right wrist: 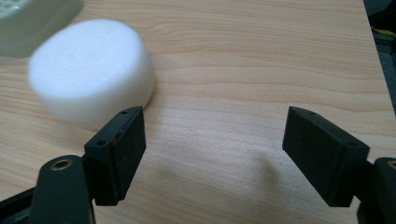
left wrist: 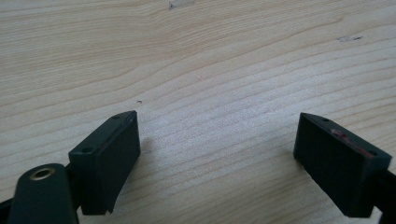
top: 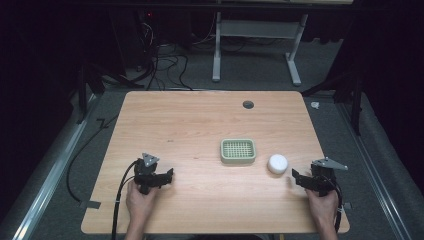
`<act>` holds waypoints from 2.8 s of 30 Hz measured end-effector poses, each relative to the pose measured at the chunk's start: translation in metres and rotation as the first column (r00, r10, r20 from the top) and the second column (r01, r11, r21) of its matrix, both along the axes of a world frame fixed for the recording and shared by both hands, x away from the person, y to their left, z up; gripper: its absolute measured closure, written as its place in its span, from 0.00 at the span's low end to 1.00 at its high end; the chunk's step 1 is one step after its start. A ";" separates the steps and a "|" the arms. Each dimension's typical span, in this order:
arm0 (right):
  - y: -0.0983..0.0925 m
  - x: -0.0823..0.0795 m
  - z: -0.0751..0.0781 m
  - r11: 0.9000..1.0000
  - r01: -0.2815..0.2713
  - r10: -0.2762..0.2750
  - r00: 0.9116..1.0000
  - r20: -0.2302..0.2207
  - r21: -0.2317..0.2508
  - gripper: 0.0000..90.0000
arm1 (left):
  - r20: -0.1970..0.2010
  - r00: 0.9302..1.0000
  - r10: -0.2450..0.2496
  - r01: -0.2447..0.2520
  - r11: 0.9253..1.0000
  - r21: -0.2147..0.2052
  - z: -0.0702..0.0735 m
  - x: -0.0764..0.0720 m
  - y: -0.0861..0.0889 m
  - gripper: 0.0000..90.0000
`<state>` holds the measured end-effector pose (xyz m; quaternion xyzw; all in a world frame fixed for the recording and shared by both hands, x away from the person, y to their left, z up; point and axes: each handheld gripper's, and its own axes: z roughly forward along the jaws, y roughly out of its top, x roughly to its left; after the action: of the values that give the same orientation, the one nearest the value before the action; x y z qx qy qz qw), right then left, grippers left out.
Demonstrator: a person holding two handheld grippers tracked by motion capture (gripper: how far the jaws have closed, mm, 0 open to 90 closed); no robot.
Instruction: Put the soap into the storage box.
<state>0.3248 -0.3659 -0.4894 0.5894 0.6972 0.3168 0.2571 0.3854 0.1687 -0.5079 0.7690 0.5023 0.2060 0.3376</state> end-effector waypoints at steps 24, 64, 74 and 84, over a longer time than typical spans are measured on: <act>0.032 -0.019 0.003 0.994 -0.091 0.090 0.996 0.030 0.055 0.19 | 0.000 1.000 0.000 0.000 1.000 0.000 0.000 0.000 0.000 0.17; 0.061 0.033 0.002 0.991 -0.135 0.135 0.991 -0.001 0.024 0.15 | 0.000 1.000 0.000 0.000 1.000 0.000 0.000 0.000 0.000 0.17; 0.064 0.040 -0.006 0.991 -0.131 0.131 0.991 -0.032 0.011 0.17 | 0.000 1.000 0.000 0.000 1.000 0.000 0.000 0.000 0.000 0.17; 0.064 0.040 -0.007 0.991 -0.132 0.132 0.991 -0.033 0.001 0.26 | 0.000 1.000 0.000 0.000 1.000 0.000 0.000 0.000 0.000 0.17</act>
<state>0.3652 -0.3022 -0.4962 0.5469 0.7392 0.3229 0.2241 0.3853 0.1688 -0.5079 0.7690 0.5023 0.2059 0.3375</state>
